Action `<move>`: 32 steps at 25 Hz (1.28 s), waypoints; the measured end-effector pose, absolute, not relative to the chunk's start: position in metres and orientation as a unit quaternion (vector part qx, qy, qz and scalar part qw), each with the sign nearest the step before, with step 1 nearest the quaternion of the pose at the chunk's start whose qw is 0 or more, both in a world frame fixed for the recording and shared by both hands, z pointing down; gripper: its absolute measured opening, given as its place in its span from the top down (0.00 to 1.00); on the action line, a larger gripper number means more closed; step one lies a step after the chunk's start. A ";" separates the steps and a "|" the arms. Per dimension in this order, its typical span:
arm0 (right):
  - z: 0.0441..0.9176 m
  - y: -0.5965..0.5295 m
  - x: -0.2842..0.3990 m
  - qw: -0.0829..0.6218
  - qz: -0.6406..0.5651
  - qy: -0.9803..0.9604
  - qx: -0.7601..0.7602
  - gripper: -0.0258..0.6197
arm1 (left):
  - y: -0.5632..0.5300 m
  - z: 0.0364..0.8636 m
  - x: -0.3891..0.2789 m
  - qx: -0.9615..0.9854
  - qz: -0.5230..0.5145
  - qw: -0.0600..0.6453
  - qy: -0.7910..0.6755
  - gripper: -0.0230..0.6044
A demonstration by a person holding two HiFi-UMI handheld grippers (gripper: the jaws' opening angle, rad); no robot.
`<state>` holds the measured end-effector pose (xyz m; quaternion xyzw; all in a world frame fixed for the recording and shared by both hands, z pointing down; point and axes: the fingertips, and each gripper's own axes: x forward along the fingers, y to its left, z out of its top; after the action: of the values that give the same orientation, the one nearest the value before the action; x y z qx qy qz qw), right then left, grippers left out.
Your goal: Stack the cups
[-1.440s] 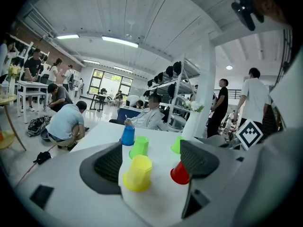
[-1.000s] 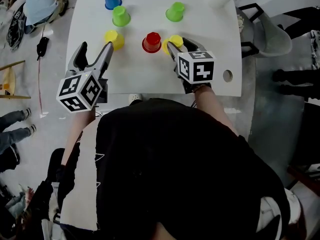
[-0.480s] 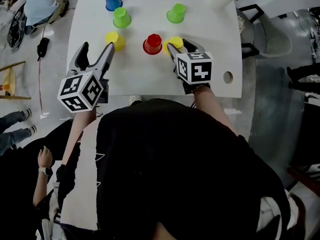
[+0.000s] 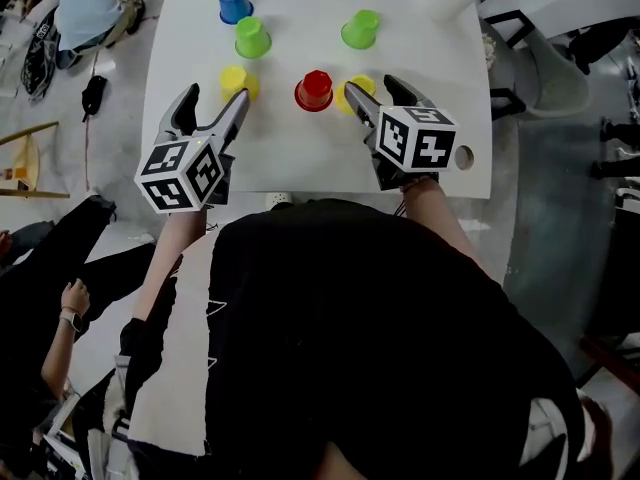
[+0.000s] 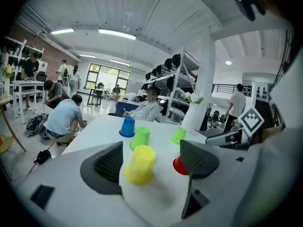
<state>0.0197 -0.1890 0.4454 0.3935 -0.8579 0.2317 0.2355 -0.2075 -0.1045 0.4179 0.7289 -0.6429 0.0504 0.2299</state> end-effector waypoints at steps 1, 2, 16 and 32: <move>0.441 -0.191 0.021 0.227 0.234 -0.858 0.397 0.47 | -0.107 0.421 -0.207 0.730 0.057 0.229 -0.642 0.36; 0.437 -0.193 0.024 0.222 0.235 -0.857 0.402 0.47 | -0.109 0.425 -0.207 0.731 0.066 0.228 -0.640 0.36; 0.435 -0.201 0.065 0.217 0.242 -0.833 0.447 0.47 | -0.135 0.465 -0.210 0.721 0.136 0.226 -0.641 0.47; 0.442 -0.200 0.073 0.205 0.270 -0.822 0.458 0.47 | -0.139 0.476 -0.206 0.725 0.158 0.232 -0.629 0.58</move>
<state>0.0730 -0.1997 0.4425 0.4578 -0.8220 0.2696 0.2052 -0.2060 -0.1392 0.4764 0.7245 -0.6294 0.1580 0.2324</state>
